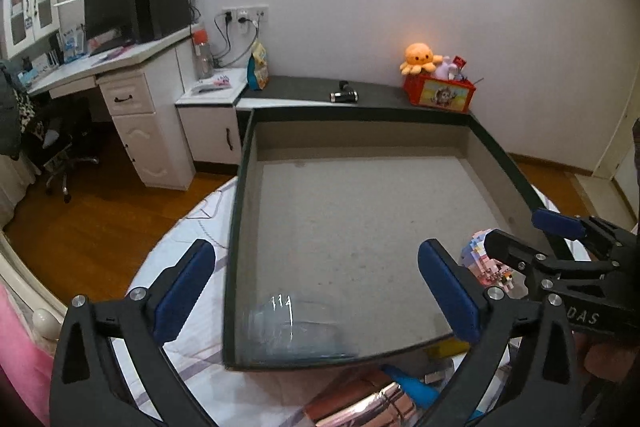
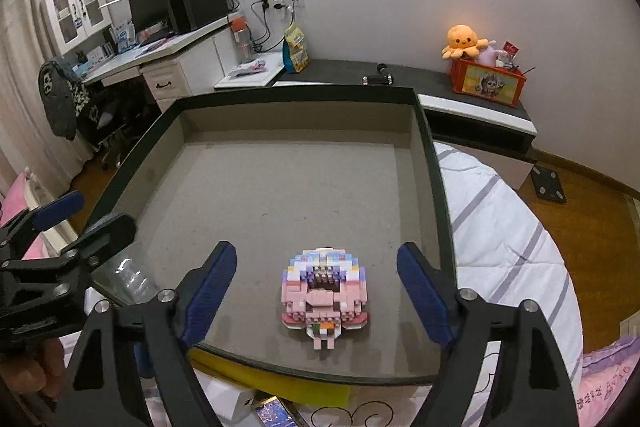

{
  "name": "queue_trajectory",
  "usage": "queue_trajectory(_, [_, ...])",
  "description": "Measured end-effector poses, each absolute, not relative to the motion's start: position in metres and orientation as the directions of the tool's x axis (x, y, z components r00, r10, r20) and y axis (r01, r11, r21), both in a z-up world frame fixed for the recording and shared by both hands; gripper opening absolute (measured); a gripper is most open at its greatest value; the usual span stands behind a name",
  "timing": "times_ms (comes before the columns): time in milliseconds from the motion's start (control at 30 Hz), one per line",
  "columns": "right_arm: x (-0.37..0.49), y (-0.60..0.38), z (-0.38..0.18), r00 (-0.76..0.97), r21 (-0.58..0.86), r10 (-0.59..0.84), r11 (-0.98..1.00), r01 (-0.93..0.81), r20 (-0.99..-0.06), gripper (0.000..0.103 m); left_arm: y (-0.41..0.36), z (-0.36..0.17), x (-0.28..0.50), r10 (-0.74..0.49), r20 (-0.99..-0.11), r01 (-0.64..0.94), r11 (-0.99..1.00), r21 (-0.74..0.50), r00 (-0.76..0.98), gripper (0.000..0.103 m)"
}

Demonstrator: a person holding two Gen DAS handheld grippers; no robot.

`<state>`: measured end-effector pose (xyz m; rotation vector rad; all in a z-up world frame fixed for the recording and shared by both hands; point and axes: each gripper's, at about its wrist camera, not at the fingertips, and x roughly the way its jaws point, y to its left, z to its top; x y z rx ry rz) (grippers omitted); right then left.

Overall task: Organize rigid objects
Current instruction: 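Lower teal brush into box with left tool while right tool drops pink figure, then withdraw both tools from the box back over the toys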

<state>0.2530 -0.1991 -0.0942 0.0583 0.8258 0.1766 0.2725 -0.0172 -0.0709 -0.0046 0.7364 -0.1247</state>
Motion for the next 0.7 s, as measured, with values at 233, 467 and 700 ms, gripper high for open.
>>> queue_trajectory(233, [0.225,-0.207,-0.081,0.694,0.129,0.151,0.988,-0.084,-0.704,0.092,0.001,-0.053,0.237,-0.122,-0.632,0.096,0.992,-0.077,0.765,0.103])
queue_trajectory(467, [0.179,-0.215,-0.052,0.752,0.164,0.161,0.984,-0.071,-0.639,0.103,0.014,-0.031,0.190,-0.130,-0.584,0.091,0.991,-0.096,0.802,0.103])
queue_trajectory(700, [0.134,-0.213,-0.033,0.786,0.167,0.171,0.982,-0.088,-0.595,0.103,0.017,-0.020,0.140,-0.138,-0.553,0.095,0.990,-0.106,0.822,0.103])
